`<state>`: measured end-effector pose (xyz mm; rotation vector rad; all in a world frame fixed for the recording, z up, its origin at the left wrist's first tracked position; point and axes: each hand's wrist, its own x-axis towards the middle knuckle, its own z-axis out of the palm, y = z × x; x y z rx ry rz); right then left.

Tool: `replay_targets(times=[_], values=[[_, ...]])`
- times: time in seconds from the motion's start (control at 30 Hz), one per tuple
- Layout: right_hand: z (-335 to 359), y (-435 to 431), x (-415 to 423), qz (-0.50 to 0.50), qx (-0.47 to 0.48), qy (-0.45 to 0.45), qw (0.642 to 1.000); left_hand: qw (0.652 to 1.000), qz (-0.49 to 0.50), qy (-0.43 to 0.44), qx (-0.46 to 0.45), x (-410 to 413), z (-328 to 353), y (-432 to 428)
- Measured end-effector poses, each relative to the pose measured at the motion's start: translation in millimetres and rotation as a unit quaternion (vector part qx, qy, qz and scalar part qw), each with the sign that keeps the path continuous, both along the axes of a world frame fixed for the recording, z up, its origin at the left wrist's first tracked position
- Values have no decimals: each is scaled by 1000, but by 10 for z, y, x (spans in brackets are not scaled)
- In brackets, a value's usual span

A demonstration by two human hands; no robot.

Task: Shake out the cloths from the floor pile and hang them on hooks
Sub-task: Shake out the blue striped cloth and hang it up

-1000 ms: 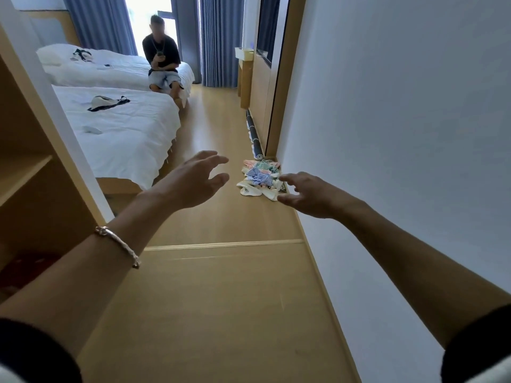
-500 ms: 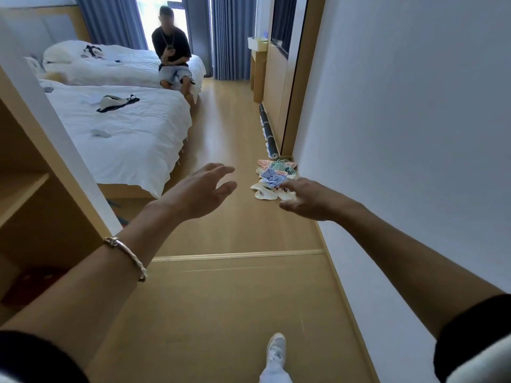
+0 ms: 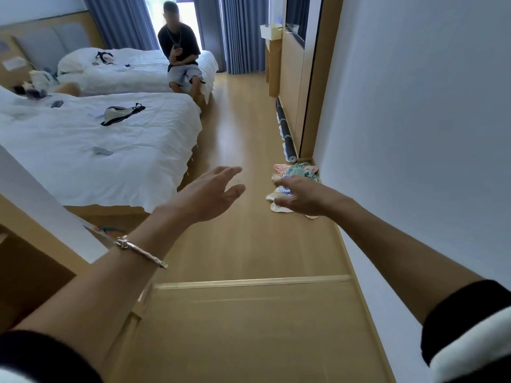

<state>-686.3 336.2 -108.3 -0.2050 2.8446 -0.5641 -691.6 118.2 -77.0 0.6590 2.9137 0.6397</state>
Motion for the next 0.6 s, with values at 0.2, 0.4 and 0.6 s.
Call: replay_targets(times=[0.2,0.4,0.6], values=[[-48,408,-682,-16,4,-6,1000,1000,-2,-9,-9,-761,-54,258],[-229,748,-1295,-45,12,-21,999,999,-27,-11,-15,-1571,-171,692],[-316,1161,-2207,-79,21,-42,996,997,-69,-26,-11,-2686,-342,1146]])
